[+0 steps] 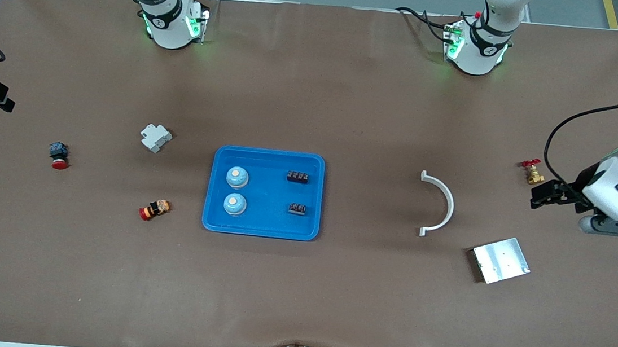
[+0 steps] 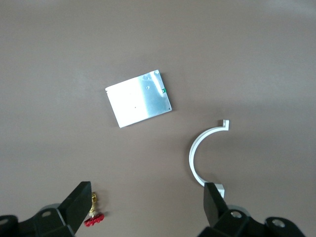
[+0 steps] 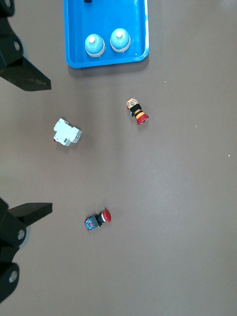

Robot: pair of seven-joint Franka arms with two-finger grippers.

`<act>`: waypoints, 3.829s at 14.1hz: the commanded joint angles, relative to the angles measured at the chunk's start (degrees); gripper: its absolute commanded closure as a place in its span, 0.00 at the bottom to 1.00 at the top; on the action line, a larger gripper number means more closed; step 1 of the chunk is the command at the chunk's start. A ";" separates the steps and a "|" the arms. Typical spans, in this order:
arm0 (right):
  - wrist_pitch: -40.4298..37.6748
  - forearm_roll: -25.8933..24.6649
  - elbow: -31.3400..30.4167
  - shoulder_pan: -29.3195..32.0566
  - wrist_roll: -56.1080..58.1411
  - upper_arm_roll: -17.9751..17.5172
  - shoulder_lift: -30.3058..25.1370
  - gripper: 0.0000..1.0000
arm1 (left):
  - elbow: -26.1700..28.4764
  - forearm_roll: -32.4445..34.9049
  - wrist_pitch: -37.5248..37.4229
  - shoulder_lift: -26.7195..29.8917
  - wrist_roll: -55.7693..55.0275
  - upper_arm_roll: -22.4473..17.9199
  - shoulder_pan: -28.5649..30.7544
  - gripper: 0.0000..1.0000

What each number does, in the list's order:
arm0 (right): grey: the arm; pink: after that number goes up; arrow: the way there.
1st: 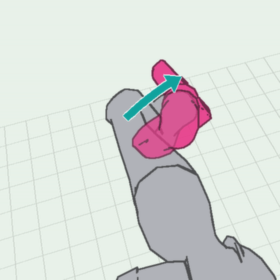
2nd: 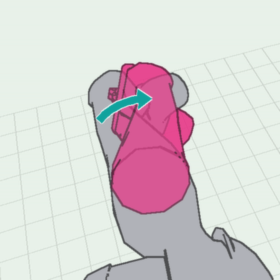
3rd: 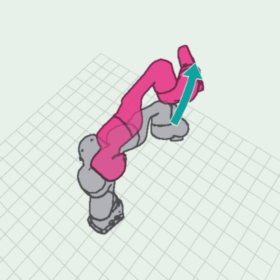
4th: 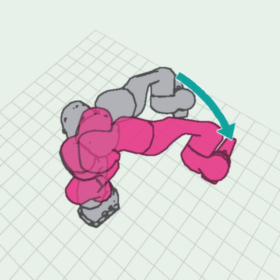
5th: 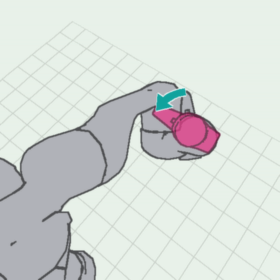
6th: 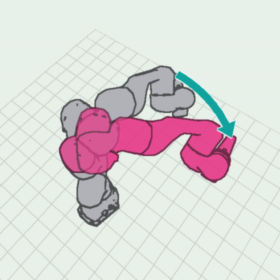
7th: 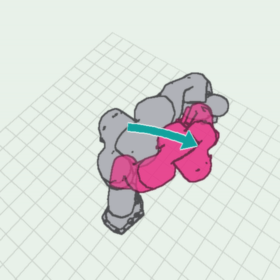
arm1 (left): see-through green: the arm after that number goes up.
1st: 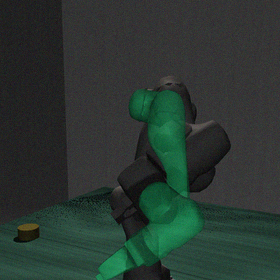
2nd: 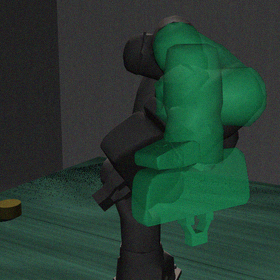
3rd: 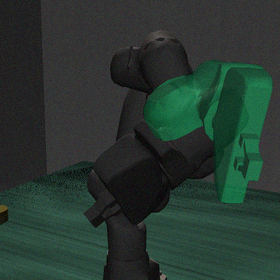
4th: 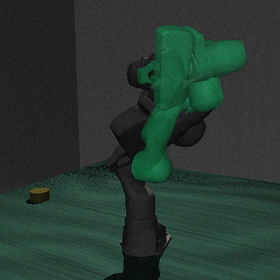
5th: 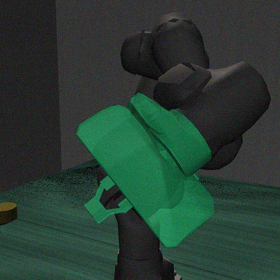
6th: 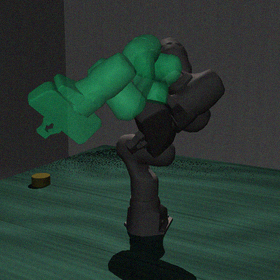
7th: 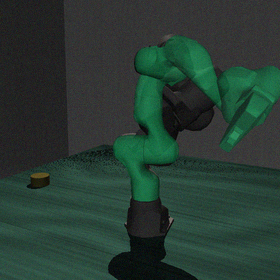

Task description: Place electrolytic capacitor and blue bell in tray

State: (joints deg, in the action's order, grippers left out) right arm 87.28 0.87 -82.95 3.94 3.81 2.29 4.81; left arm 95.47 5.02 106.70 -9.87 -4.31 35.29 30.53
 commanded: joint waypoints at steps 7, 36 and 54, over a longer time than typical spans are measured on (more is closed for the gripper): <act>-0.53 -0.69 0.51 -0.25 0.41 -0.01 -0.42 0.00 | 2.27 -6.42 -3.95 8.46 3.43 -21.65 -21.02 0.00; 1.58 0.19 0.77 -0.60 0.32 -0.27 -0.68 0.00 | -4.23 -5.98 -15.01 12.95 5.80 -30.98 -31.93 0.00; 1.58 0.27 0.69 -0.42 0.32 -0.09 -0.59 0.00 | -5.20 -5.81 -17.84 13.21 6.42 -30.45 -31.67 0.00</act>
State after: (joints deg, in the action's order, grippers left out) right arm 89.11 0.88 -82.31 3.50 3.83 2.11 4.70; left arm 91.11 -0.29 90.03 3.14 1.42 5.08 -0.80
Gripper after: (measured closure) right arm 0.000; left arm 0.000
